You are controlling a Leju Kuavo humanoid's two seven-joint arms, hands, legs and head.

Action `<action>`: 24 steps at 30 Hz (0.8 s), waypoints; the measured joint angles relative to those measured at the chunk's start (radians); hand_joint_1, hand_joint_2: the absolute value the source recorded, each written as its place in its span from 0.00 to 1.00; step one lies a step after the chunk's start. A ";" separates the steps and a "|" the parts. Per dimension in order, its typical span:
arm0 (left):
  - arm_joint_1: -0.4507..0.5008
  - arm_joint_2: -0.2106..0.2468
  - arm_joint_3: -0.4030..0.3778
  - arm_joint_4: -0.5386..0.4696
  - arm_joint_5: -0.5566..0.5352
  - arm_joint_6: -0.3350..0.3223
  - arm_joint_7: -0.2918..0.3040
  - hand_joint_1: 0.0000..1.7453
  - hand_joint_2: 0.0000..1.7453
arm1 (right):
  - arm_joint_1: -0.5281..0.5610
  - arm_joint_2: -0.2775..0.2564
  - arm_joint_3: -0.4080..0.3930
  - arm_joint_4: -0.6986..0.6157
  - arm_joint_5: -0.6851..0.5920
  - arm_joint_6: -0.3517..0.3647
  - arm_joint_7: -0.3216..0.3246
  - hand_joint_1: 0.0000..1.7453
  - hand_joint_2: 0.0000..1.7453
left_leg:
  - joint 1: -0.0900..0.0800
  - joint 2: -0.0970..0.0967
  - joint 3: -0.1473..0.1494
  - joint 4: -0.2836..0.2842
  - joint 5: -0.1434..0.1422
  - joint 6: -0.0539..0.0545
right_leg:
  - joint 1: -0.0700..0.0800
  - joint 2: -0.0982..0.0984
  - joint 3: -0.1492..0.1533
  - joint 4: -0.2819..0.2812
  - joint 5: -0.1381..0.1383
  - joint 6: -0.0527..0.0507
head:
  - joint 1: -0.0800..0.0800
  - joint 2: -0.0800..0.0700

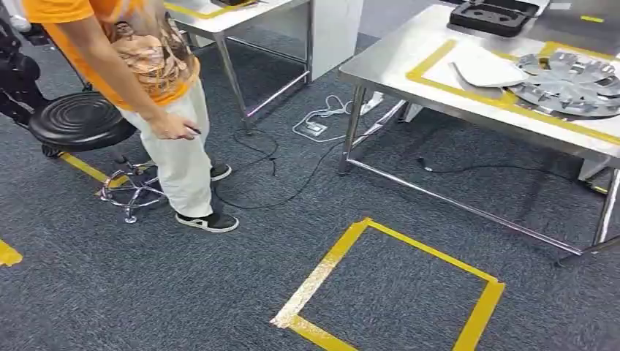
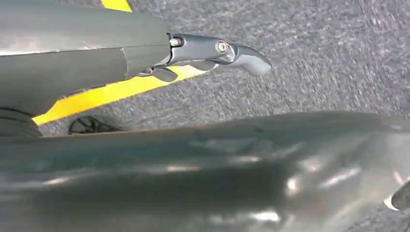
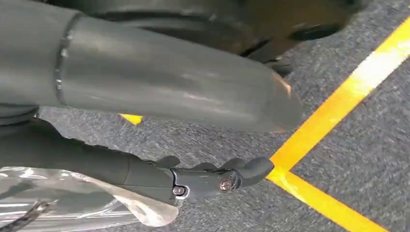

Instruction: Take the parts from the cabinet and place them on the table.

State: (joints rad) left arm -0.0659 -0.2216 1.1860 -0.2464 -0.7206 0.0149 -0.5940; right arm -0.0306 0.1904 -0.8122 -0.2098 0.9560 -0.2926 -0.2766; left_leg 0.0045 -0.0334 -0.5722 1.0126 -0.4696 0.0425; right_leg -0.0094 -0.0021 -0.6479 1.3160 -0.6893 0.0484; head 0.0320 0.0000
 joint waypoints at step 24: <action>0.022 -0.005 0.001 0.002 -0.013 0.014 0.025 0.00 0.00 | 0.008 0.004 0.001 0.003 0.037 -0.010 0.016 0.00 0.00 | -0.007 0.075 0.004 0.008 -0.018 -0.023 | 0.009 -0.137 0.179 -0.342 0.148 -0.010 | -0.003 0.000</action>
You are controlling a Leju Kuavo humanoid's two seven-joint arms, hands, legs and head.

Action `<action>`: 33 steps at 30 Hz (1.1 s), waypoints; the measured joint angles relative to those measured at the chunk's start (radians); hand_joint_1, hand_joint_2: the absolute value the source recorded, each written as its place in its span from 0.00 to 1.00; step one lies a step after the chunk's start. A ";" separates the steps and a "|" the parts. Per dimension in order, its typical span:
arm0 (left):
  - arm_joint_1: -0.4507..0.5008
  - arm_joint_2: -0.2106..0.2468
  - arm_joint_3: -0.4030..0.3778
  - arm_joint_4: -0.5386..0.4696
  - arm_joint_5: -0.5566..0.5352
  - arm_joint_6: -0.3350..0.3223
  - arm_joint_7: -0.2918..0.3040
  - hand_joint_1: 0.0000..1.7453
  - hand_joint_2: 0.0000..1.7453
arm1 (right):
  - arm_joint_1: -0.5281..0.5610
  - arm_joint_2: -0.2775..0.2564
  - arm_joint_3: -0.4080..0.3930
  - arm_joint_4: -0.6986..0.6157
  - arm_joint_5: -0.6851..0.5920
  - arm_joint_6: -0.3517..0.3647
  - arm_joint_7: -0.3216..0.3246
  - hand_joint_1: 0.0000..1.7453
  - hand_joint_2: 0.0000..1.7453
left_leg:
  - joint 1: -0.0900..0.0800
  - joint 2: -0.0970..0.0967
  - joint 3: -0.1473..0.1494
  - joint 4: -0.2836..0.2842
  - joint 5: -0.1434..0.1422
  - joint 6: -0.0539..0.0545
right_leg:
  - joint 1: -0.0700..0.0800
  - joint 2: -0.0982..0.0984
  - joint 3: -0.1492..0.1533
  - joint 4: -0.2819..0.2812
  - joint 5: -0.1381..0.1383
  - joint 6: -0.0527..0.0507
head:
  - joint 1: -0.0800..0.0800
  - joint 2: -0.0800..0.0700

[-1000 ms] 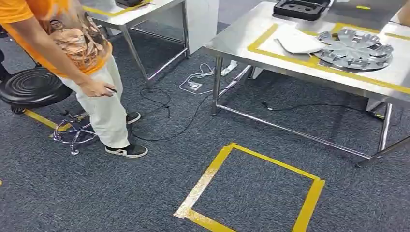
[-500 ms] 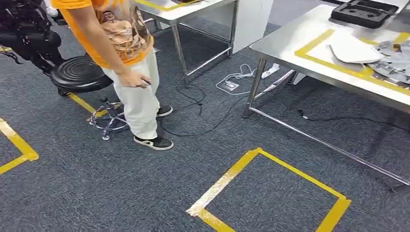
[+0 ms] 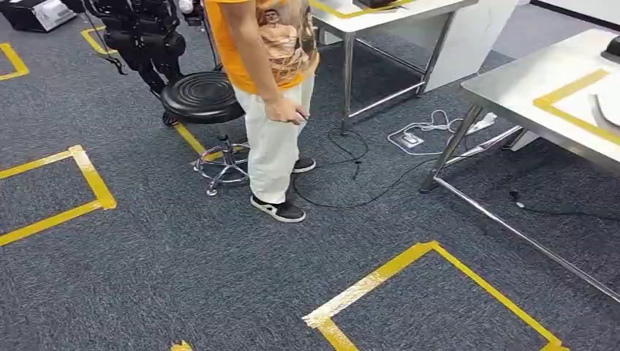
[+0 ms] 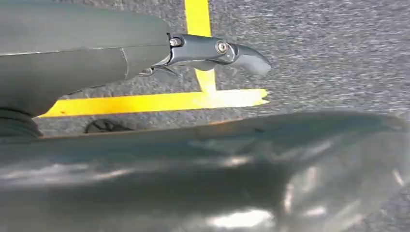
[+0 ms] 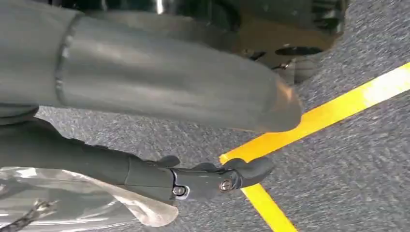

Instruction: Take the parts from the cabinet and place them on the table.

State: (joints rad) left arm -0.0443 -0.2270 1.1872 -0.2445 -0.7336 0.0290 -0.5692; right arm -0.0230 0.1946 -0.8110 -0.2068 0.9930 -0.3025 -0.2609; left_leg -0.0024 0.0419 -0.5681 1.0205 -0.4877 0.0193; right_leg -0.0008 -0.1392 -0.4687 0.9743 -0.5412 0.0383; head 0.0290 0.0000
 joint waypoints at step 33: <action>-0.003 -0.001 0.002 0.002 -0.021 0.011 -0.002 0.00 0.00 | 0.000 0.004 0.011 0.002 0.031 -0.005 0.018 0.00 0.00 | 0.017 -0.028 0.003 0.000 0.002 0.001 | -0.015 0.100 -0.040 0.066 -0.054 0.017 | 0.010 0.000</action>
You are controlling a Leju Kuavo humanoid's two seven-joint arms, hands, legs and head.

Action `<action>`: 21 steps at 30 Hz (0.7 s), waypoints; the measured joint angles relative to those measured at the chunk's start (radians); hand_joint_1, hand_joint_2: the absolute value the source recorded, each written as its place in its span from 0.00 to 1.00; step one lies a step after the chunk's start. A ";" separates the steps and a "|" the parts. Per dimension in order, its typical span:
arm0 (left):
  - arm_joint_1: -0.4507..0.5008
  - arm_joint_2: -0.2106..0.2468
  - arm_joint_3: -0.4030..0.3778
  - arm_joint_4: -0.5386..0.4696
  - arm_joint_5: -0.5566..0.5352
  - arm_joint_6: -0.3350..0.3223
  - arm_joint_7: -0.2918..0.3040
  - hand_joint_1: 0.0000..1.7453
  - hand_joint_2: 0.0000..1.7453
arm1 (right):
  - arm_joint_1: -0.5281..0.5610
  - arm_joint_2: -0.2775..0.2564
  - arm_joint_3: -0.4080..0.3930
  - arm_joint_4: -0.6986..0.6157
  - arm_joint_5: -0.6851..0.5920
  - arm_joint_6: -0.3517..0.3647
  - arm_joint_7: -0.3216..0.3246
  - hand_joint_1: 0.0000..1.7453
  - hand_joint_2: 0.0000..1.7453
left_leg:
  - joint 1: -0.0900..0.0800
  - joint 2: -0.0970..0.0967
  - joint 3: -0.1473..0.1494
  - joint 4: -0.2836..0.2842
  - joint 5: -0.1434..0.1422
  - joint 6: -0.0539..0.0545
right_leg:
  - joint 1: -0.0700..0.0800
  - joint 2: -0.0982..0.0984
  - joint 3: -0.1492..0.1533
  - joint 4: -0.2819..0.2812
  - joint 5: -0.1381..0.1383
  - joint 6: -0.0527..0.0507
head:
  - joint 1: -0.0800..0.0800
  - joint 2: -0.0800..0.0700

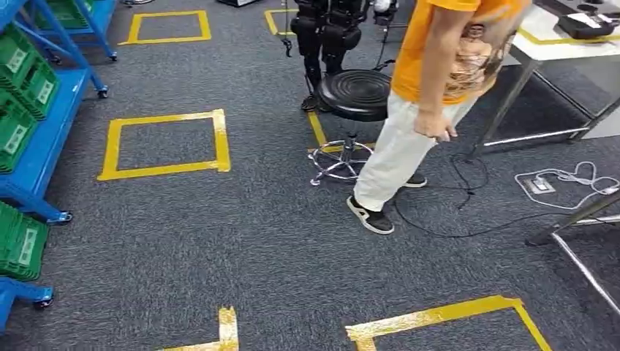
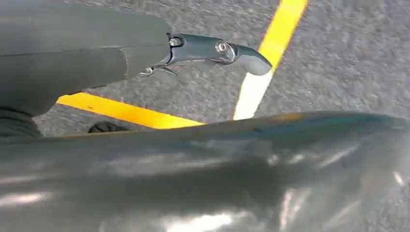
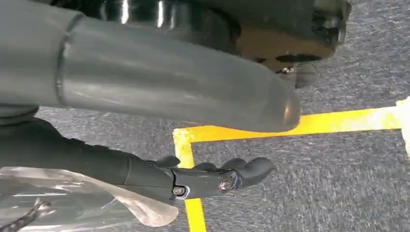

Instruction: Take the parts from the cabinet and place them on the table.

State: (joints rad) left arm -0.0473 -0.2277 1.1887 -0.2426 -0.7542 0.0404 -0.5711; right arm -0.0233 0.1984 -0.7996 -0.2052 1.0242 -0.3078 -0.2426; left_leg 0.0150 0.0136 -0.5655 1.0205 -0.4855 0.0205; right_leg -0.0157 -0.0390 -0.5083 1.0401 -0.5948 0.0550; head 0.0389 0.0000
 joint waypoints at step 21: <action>-0.016 -0.003 0.003 0.003 0.003 -0.027 -0.031 0.00 0.00 | -0.003 -0.002 0.000 0.002 0.001 -0.003 -0.048 0.00 0.00 | 0.000 -0.020 -0.115 0.240 -0.090 -0.045 | 0.014 -0.025 0.000 -0.072 0.086 -0.058 | -0.007 0.000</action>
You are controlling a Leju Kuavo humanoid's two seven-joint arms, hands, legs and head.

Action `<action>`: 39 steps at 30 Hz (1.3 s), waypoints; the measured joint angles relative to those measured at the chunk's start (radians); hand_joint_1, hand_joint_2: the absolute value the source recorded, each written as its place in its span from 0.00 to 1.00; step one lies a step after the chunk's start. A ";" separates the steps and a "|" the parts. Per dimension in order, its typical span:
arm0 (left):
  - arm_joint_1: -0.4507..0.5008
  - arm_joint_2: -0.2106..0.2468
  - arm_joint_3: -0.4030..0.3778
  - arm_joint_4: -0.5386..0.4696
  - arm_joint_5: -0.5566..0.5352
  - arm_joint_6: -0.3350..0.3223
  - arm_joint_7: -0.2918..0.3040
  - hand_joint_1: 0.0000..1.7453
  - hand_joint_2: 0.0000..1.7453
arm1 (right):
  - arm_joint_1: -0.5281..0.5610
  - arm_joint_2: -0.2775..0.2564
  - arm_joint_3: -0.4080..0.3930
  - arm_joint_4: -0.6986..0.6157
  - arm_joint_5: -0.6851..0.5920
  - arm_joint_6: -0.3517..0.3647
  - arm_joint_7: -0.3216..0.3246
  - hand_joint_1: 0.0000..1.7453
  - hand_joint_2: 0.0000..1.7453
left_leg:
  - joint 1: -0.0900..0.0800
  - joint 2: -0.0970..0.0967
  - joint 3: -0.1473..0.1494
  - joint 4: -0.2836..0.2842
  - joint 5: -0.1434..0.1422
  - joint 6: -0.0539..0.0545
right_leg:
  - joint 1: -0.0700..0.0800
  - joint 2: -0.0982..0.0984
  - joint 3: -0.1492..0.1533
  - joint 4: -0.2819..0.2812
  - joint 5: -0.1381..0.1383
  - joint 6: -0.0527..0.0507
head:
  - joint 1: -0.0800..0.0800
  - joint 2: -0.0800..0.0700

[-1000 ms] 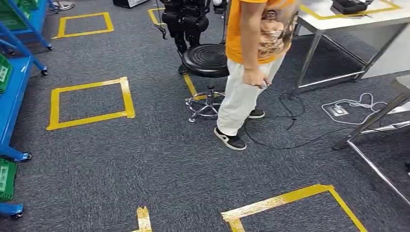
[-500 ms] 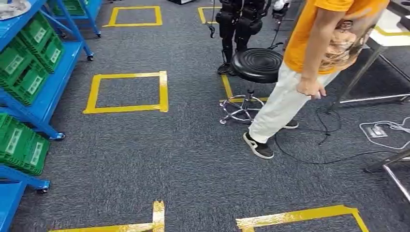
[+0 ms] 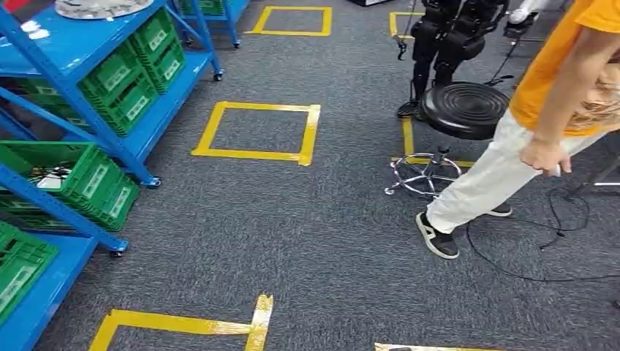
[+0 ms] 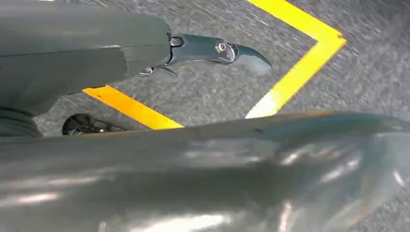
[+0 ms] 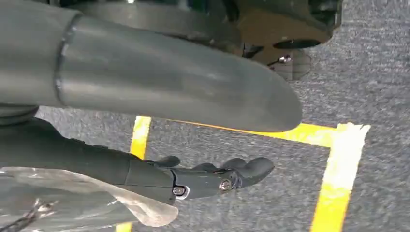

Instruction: Take the parts from the cabinet and place them on the table.

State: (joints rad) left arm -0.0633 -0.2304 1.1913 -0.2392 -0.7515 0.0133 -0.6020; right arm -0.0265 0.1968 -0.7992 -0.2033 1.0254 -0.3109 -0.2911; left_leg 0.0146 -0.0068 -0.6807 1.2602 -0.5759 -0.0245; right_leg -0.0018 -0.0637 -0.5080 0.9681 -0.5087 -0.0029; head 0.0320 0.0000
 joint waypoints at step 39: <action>0.061 0.013 0.018 -0.002 -0.059 0.045 0.080 0.00 0.00 | 0.015 0.011 0.050 0.002 0.038 -0.085 0.028 0.00 0.00 | -0.012 0.045 0.126 -0.250 0.086 0.044 | 0.007 -0.082 0.044 0.007 -0.052 0.038 | 0.004 0.000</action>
State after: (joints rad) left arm -0.0023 -0.2171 1.2089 -0.2411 -0.8103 0.0587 -0.5223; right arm -0.0118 0.2075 -0.7496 -0.2018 1.0632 -0.3964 -0.2635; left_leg 0.0021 0.0383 -0.5551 1.0105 -0.4899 0.0197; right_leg 0.0055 -0.1457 -0.4636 0.9752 -0.5607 0.0356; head 0.0362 0.0000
